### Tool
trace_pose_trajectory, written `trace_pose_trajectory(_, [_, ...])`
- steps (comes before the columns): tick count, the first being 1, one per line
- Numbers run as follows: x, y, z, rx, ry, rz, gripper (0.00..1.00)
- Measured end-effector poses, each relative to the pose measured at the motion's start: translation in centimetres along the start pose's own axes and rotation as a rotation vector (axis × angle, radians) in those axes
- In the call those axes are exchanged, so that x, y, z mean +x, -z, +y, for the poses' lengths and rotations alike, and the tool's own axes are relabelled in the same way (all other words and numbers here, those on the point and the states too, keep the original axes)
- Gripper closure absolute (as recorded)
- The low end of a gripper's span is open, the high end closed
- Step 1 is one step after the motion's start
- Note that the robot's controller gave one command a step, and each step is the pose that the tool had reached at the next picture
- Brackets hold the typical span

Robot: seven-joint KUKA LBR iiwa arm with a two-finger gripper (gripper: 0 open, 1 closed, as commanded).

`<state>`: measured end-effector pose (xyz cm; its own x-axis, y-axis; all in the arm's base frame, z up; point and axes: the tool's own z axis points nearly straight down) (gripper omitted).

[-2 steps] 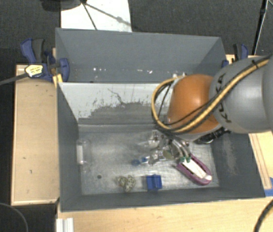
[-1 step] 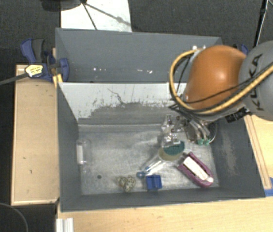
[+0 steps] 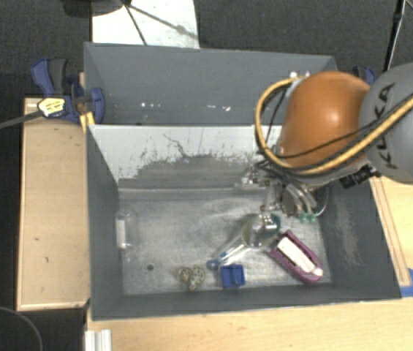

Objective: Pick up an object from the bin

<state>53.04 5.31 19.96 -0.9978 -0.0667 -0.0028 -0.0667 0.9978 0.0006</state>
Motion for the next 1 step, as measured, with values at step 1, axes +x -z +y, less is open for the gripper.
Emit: trace_pose_trajectory(1, [2.16, -9.91, 1.93, -0.003, 0.049, -0.016, 0.00])
